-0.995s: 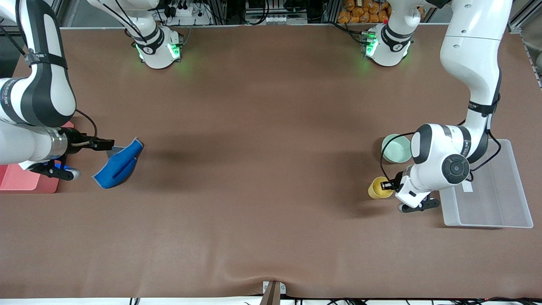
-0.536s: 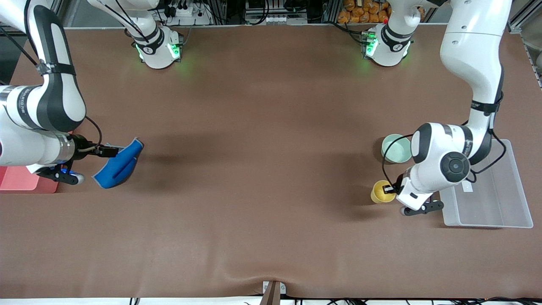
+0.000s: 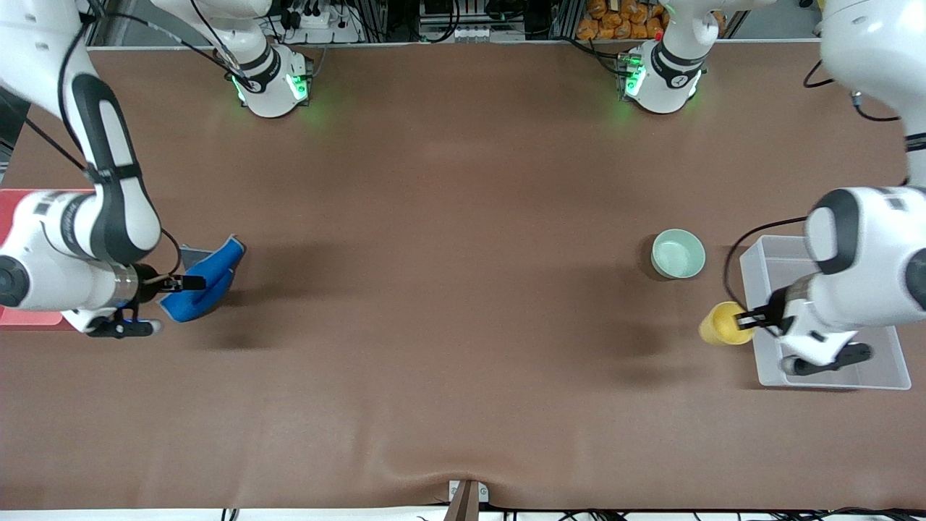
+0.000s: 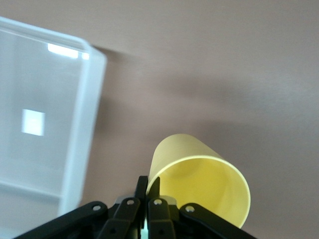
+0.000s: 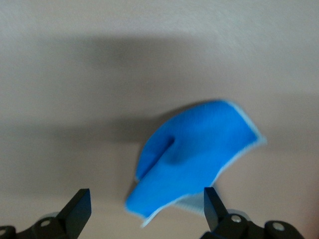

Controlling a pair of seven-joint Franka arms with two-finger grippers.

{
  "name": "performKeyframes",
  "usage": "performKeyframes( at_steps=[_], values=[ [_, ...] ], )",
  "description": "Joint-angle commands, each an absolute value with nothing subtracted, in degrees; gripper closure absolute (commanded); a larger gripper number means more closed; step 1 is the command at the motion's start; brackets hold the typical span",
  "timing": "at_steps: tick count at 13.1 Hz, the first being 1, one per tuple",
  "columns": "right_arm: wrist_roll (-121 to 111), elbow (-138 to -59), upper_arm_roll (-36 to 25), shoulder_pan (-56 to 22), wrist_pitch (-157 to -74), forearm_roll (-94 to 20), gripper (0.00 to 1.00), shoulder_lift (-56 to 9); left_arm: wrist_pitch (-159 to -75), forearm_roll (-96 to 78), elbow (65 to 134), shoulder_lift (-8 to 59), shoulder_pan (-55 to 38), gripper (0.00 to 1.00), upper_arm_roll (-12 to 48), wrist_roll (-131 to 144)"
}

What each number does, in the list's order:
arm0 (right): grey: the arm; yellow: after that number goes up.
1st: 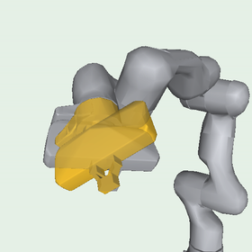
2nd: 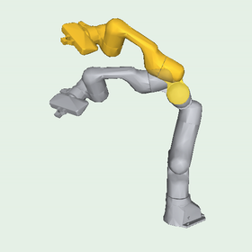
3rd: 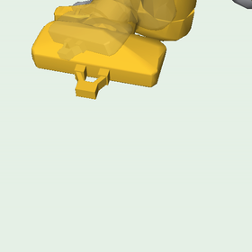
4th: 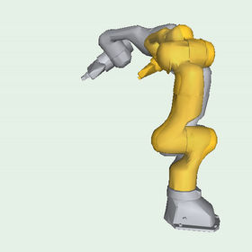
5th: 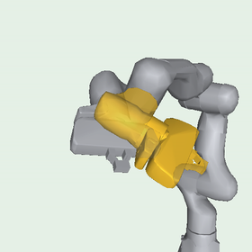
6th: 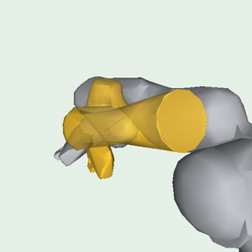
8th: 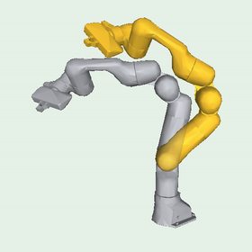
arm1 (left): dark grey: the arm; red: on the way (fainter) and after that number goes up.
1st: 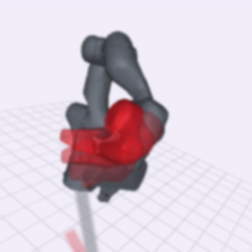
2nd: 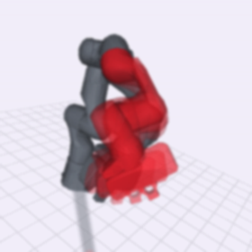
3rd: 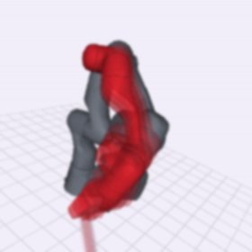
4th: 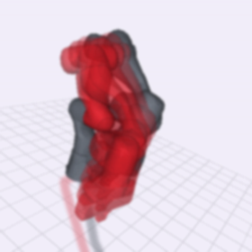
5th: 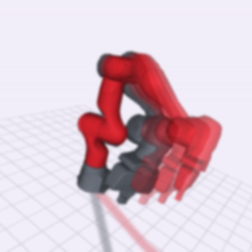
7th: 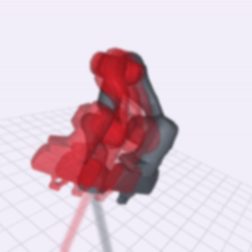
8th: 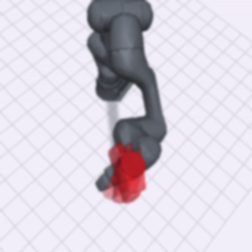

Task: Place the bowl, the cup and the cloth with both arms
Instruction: 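Place the cup in the clear bin while the right gripper grasps the cloth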

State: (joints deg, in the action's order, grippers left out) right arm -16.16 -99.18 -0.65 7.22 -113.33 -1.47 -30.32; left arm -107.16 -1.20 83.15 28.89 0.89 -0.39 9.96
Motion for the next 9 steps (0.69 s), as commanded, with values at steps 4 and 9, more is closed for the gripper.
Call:
performKeyframes(
  at_steps=[4, 9],
  values=[
    [-19.5, -97.0, 0.0, 8.7, -113.9, -2.4, 0.00, -33.7, -105.1, -2.2, 82.1, 29.1, 3.1, 1.00, -10.6, -5.8],
    [-18.4, -99.8, 0.0, 8.2, -117.4, -2.4, 0.00, -33.5, -109.9, -4.9, 79.9, 35.5, 4.2, 1.00, -16.0, -15.7]
  ],
)
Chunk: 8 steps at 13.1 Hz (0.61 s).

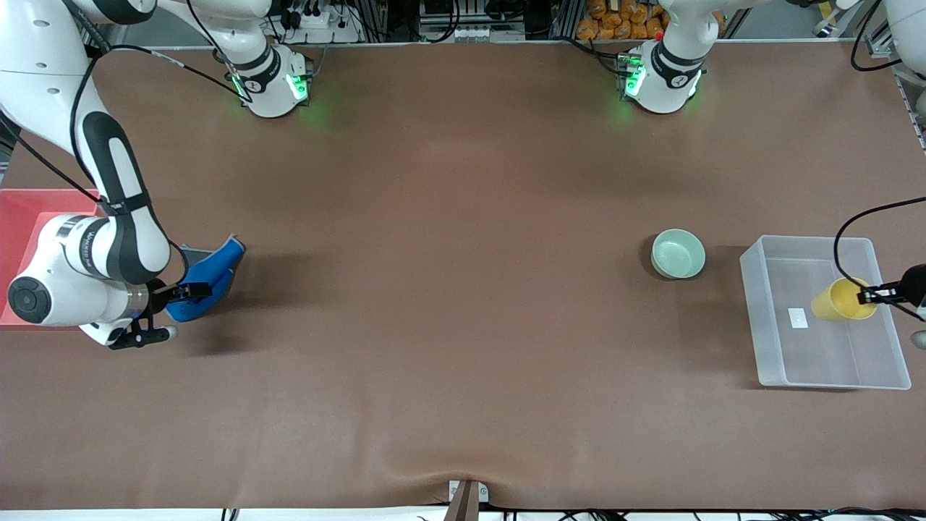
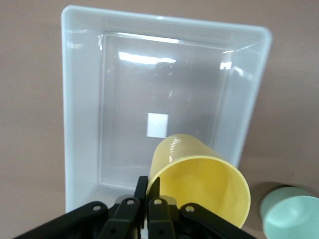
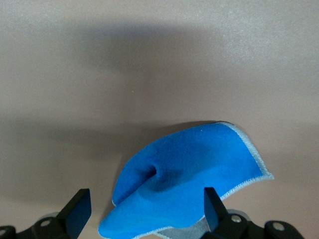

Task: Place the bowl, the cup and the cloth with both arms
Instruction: 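Place the cup in the clear bin while the right gripper grasps the cloth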

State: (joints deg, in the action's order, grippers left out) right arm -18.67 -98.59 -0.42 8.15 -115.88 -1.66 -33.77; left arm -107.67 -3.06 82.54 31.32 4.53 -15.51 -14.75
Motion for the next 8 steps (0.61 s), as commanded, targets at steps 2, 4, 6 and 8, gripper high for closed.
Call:
performKeyframes(
  at_steps=[2, 4, 6, 8],
  values=[
    [-18.6, -103.4, 0.0, 7.7, -120.4, -2.2, 0.00, -32.0, -111.8, -8.3, 79.9, 38.0, 4.7, 1.00, -16.0, -18.4],
    [-18.8, -113.3, 0.0, 7.8, -130.1, -2.2, 0.00, -27.2, -115.6, -13.0, 80.0, 40.0, 5.3, 1.00, -16.0, -19.6],
    [-19.1, -119.4, 0.0, 7.8, -136.6, -2.2, 0.00, -24.4, -118.7, -15.1, 80.0, 42.1, 4.6, 1.00, -15.9, -19.1],
    [-19.2, -119.7, 0.0, 7.7, -136.7, -2.1, 0.00, -24.3, -120.3, -15.2, 80.1, 43.1, 4.7, 1.00, -15.9, -19.9]
  ],
)
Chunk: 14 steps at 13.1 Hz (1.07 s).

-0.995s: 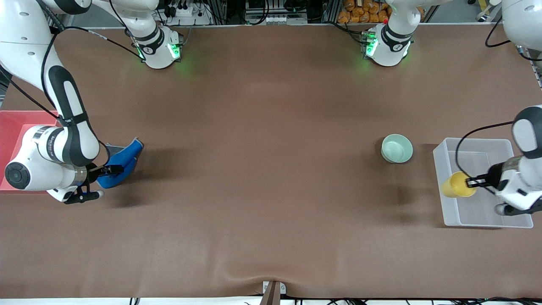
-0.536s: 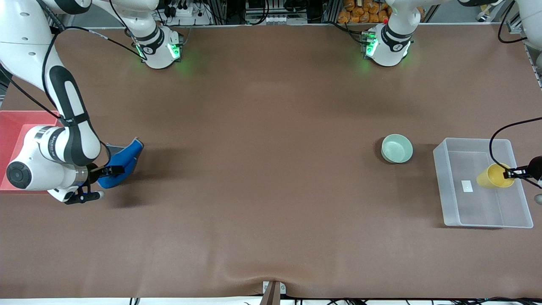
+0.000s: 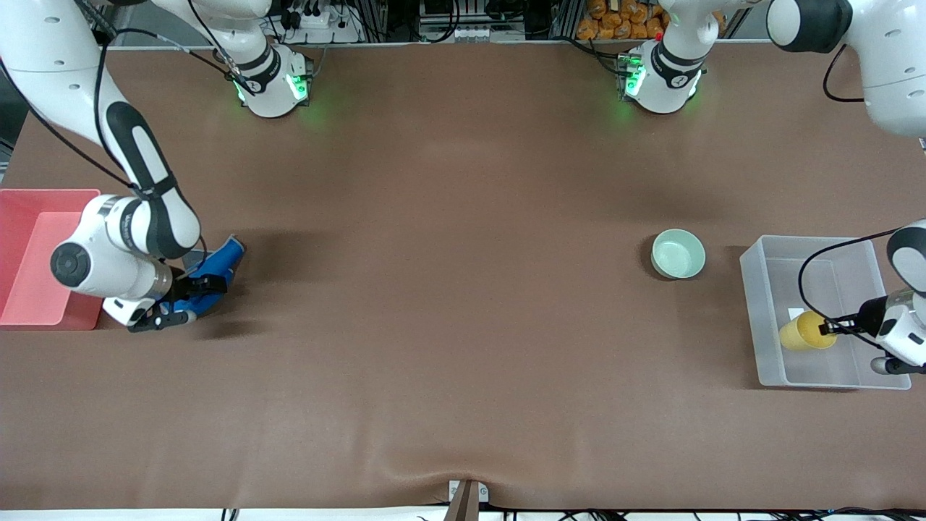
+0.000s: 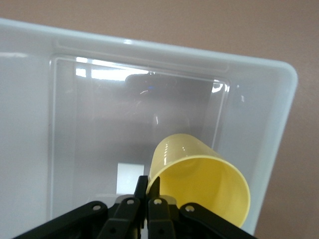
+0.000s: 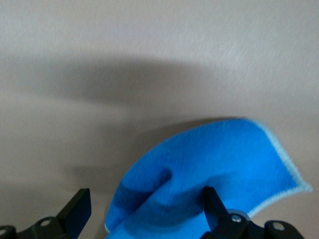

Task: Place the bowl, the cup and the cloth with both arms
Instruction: 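Place the cup in the clear bin while the right gripper grasps the cloth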

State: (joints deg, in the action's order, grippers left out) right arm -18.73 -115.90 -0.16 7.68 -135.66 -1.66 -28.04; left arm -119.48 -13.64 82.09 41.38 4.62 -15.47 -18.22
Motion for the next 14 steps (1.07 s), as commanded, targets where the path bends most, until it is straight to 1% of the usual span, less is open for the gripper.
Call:
performKeyframes(
  at_steps=[1, 3, 4, 5, 6, 7, 8, 9, 11, 12, 14],
  values=[
    [-19.3, -120.1, 0.0, 7.7, -136.8, -1.9, 0.00, -23.9, -121.2, -15.2, 80.0, 43.8, 4.9, 1.00, -15.9, -20.4],
    [-19.4, -120.7, 0.0, 7.7, -136.9, -1.8, 0.00, -23.6, -124.5, -15.3, 80.0, 45.6, 4.3, 1.00, -15.6, -19.4],
    [-20.5, -120.8, 0.0, 7.6, -136.8, -1.8, 0.03, -23.6, -125.1, -15.3, 79.9, 46.0, 4.0, 1.00, -15.5, -19.2],
    [-20.8, -120.8, 0.0, 7.4, -136.8, -1.8, 0.13, -23.7, -125.1, -15.3, 79.8, 46.1, 3.9, 0.78, -15.5, -19.2],
    [-20.7, -120.8, 0.0, 7.3, -136.9, -1.8, 0.26, -23.8, -125.2, -15.3, 79.6, 46.1, 3.9, 0.56, -15.5, -19.4],
    [-20.7, -120.7, 0.0, 7.3, -136.9, -1.8, 0.54, -24.0, -125.3, -15.2, 79.1, 46.1, 3.9, 0.41, -15.6, -19.8],
    [-20.7, -120.7, 0.0, 7.3, -137.0, -1.8, 0.67, -24.1, -124.9, -14.8, 78.8, 46.0, 3.8, 0.35, -15.6, -19.9],
    [-20.7, -120.7, 0.0, 7.3, -136.9, -1.8, 0.74, -24.1, -123.2, -14.3, 78.8, 45.1, 3.6, 0.33, -16.0, -20.0],
    [-20.9, -120.7, 0.0, 7.4, -136.8, -1.8, 0.99, -24.2, -114.1, -11.6, 76.6, 43.3, 3.0, 0.31, -16.9, -20.0],
    [-21.1, -120.7, 0.0, 7.5, -136.8, -1.8, 1.00, -24.2, -109.9, -10.1, 76.0, 41.3, 2.6, 0.29, -17.1, -19.8],
    [-21.4, -120.7, 0.0, 7.5, -136.7, -1.8, 1.00, -24.2, -106.4, -9.3, 76.4, 36.4, 1.1, 0.25, -17.0, -18.9]
  ],
)
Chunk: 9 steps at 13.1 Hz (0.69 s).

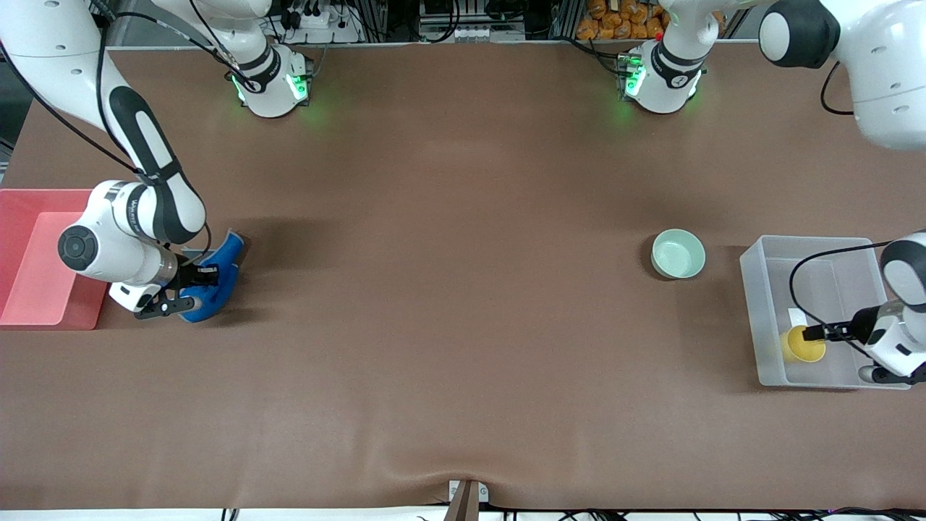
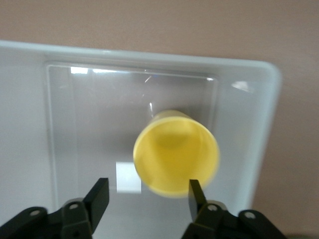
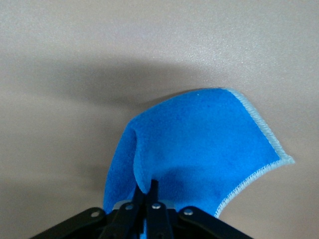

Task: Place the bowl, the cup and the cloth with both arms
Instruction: 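Move the left gripper to the green bowl while the right gripper lifts the cloth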

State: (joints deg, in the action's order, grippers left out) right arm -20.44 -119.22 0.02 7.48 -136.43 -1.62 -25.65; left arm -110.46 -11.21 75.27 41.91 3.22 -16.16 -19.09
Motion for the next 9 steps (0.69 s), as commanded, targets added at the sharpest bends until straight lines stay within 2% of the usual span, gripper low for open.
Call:
performKeyframes(
  at_steps=[1, 4, 5, 7, 9],
  values=[
    [-21.4, -120.6, 0.0, 7.6, -136.4, -1.8, 1.00, -24.1, -105.0, -8.9, 77.1, 34.1, 0.2, 0.23, -16.9, -16.5],
    [-22.1, -120.4, 0.0, 7.4, -134.8, -1.8, 1.00, -23.3, -101.1, -7.9, 79.7, 29.2, -3.9, 0.24, -15.0, -2.6],
    [-22.1, -120.1, 0.0, 7.3, -134.0, -1.7, 1.00, -22.7, -100.7, -7.0, 82.9, 27.0, -4.4, 0.25, -13.6, -1.4],
    [-23.0, -118.6, 0.0, 7.3, -131.2, -1.7, 1.00, -21.5, -103.6, -6.0, 92.6, 21.2, -4.4, 0.25, -10.1, 0.7],
    [-23.8, -113.7, -0.1, 7.6, -121.0, -1.6, 1.00, -19.9, -111.1, -4.0, 104.3, 15.9, -4.2, 0.25, -7.1, 2.4]
  ],
)
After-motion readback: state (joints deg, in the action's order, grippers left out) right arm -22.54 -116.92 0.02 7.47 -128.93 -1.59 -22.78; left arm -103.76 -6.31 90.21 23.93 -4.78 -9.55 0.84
